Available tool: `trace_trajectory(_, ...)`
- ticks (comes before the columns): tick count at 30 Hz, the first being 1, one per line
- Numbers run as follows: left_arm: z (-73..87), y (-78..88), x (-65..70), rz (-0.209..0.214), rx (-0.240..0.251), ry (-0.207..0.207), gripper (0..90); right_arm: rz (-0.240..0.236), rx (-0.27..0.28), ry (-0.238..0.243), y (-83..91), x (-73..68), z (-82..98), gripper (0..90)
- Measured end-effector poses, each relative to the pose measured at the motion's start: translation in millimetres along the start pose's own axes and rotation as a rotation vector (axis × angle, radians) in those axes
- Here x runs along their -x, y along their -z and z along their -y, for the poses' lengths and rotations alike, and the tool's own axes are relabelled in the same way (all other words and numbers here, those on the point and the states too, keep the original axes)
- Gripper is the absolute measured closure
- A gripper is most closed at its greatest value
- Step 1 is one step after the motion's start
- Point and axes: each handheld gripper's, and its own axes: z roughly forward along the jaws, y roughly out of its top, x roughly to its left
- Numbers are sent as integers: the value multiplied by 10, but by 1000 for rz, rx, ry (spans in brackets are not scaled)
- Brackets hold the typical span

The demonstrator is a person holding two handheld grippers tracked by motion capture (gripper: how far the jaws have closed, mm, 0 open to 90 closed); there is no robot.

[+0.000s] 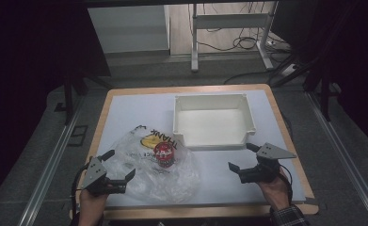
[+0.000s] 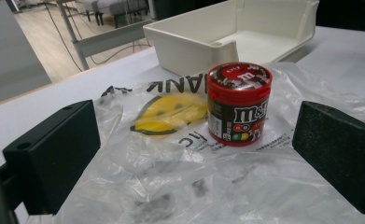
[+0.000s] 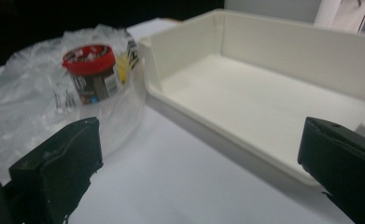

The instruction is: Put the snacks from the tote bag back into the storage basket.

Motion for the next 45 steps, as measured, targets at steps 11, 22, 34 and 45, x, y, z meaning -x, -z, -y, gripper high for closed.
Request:
trace_trajectory(11,15,0,-16,8,-4,11,2,-11,-58,52,-77,39,39,0)
trace_trajectory(22,18,-1,-16,5,-7,9,2,-6,-64,31,-56,82,41,0)
trace_trajectory(34,19,1,-12,3,-8,4,2,-15,-80,71,-106,0,25,0)
trace_trajectory(45,18,4,-13,3,-4,5,2,-26,-77,92,-136,-41,1,0)
